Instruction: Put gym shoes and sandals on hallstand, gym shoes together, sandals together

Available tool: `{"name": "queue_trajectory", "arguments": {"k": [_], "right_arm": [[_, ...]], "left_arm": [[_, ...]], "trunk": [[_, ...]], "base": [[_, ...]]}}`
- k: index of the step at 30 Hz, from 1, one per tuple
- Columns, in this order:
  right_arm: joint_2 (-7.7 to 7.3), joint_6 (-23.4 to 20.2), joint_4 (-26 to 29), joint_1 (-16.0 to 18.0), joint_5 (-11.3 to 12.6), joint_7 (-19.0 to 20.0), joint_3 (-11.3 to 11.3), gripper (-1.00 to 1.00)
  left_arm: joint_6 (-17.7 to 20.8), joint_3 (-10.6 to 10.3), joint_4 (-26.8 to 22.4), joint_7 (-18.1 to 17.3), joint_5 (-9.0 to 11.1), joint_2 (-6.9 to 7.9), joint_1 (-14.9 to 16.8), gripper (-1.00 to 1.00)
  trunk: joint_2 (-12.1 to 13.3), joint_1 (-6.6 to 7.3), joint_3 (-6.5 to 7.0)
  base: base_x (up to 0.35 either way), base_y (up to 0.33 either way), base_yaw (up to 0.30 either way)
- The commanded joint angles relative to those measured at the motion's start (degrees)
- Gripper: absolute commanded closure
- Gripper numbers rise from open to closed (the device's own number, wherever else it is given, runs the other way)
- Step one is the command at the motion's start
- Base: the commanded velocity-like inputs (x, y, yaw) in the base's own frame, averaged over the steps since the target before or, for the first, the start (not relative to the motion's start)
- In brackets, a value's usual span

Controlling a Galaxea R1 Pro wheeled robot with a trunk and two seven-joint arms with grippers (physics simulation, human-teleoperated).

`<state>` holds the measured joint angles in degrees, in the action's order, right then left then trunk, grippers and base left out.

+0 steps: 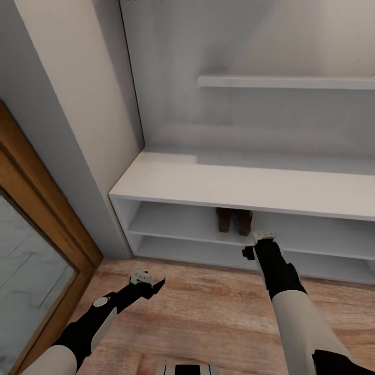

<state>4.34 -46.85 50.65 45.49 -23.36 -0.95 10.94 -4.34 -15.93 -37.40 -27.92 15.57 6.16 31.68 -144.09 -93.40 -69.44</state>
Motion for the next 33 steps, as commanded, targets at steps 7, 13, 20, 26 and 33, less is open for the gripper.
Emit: {"name": "queue_trajectory", "arguments": {"k": [7,13,20,26,33], "right_arm": [[0.06,-0.2,0.0,0.0,0.1,-0.1,0.1,-1.00],[0.06,-0.2,0.1,0.0,0.1,-0.1,0.1,-1.00],[0.06,-0.2,0.1,0.0,0.1,0.0,0.1,-1.00],[0.06,-0.2,0.1,0.0,0.1,0.0,0.1,-1.00],[0.06,-0.2,0.1,0.0,0.1,0.1,0.1,-1.00]], "left_arm": [[-0.2,-0.3,0.0,0.1,0.3,0.08,0.0,-1.00],[-0.2,-0.3,0.0,0.1,0.3,0.08,0.0,-1.00],[-0.2,-0.3,0.0,0.1,0.3,0.08,0.0,-1.00],[-0.2,-0.3,0.0,0.1,0.4,0.08,0.0,-1.00],[-0.2,-0.3,0.0,0.1,0.4,0.08,0.0,-1.00]], "trunk": [[0.0,0.05,-0.04],[0.0,0.05,-0.04],[0.0,0.05,-0.04],[0.0,0.05,-0.04],[0.0,0.05,-0.04]], "base": [[-0.338,0.000,0.000],[-0.247,0.000,0.000],[-0.055,0.000,0.000],[-0.008,0.000,0.000],[-0.001,0.000,0.000]]}}
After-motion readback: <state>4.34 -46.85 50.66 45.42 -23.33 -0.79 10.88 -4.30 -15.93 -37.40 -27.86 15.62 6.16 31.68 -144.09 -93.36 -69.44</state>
